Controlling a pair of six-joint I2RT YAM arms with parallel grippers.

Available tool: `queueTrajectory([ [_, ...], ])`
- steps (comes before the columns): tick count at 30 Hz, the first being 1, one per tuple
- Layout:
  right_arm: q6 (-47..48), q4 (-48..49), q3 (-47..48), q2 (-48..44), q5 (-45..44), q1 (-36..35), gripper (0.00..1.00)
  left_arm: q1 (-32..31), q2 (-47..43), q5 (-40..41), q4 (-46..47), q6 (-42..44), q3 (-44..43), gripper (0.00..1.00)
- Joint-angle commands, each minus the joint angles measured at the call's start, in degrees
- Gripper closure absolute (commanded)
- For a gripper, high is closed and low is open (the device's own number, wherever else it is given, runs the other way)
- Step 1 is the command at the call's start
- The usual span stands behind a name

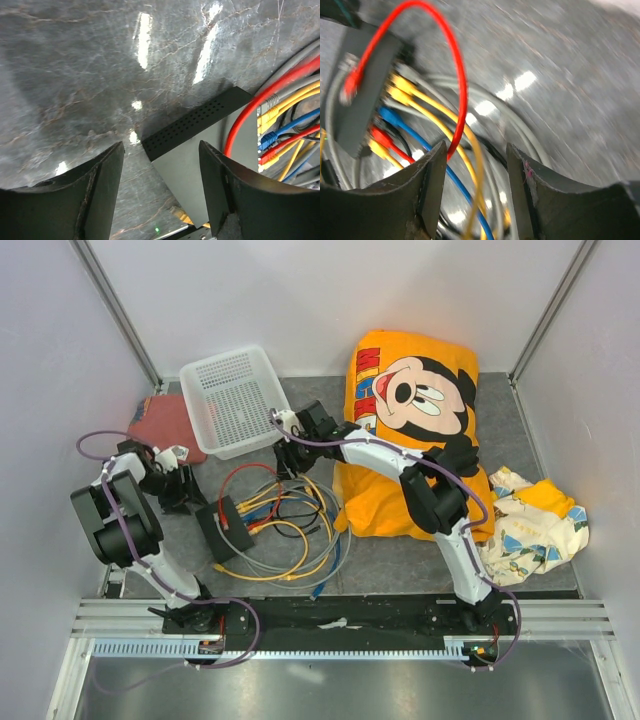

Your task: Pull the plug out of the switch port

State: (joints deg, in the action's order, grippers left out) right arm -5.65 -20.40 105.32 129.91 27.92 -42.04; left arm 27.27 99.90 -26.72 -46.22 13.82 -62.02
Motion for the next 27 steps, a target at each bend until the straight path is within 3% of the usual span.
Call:
queueTrajectory([
  [1, 1.26, -1.39, -5.36, -7.90, -4.45, 2.66, 0.43, -0.02, 2.05, -4.30, -0.72, 1.82, -2.32, 0.34],
  [7, 10.65, -2.18, -16.17, -20.03, -5.51, 4.78, 0.39, -3.00, 1.62, -6.50, -0.72, 3.66, -2.14, 0.36],
  [10, 12.33, -1.66, -16.90, -23.12, -1.23, 4.69, 0.36, -6.95, 1.09, -5.45, -0.63, 3.58, -1.70, 0.36],
  [12, 11.20, -1.13, -14.72, -21.46, 1.68, 4.34, 0.36, -8.98, 1.00, -5.53, -0.19, 2.97, -1.53, 0.36],
  [18, 3.40, -0.60, 4.06, -9.51, 6.88, 2.14, 0.39, -11.18, 3.46, -6.24, 0.43, 0.59, -3.72, 0.38],
  [22, 1.00, 2.55, 7.35, -3.70, 5.12, 2.14, 0.43, -11.27, 3.99, -8.08, -0.01, 1.11, -5.04, 0.42],
  [27, -1.46, 4.67, 11.75, 2.01, 9.42, -0.32, 0.47, -11.36, 1.18, -10.89, -0.72, 2.43, -3.90, 0.44],
])
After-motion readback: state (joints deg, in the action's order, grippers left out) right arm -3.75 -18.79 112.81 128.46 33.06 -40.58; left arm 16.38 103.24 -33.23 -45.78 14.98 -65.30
